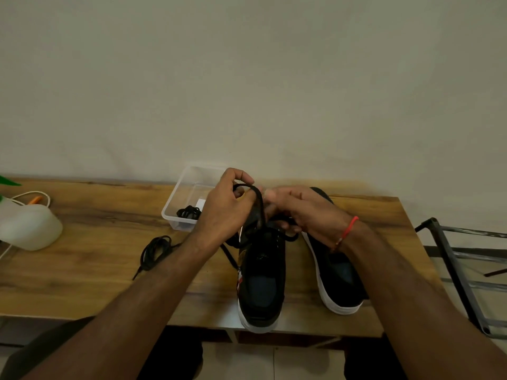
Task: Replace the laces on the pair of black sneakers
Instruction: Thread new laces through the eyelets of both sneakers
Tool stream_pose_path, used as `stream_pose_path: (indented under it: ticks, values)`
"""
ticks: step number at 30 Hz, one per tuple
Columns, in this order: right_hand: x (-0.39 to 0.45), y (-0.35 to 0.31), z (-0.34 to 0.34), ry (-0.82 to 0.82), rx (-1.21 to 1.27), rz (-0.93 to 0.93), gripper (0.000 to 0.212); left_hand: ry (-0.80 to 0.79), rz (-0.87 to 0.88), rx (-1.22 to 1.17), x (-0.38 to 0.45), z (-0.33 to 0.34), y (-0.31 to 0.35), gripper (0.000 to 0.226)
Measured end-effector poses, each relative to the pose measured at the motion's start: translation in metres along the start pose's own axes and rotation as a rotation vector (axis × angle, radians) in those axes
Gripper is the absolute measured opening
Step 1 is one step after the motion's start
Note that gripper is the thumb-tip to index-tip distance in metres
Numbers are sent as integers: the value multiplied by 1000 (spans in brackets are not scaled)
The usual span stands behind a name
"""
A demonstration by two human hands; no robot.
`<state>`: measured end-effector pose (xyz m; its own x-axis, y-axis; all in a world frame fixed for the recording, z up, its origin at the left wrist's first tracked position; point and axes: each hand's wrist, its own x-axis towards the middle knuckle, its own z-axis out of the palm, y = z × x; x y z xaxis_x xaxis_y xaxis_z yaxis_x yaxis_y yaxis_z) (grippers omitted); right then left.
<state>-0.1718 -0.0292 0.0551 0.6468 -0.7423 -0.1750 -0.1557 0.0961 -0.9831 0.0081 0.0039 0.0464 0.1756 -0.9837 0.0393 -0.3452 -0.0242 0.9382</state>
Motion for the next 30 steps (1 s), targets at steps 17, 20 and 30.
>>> stream_pose_path:
  ticks: [17,20,30]
  values:
    - [11,2,-41,1004,566,-482,19,-116,86,574,6,-18,-9,45]
    - [9,-1,-39,1010,515,-498,18,-81,39,697,7,-20,-16,33]
    - [4,21,-43,724,-1007,191,51,227,131,-172,8,-16,2,23]
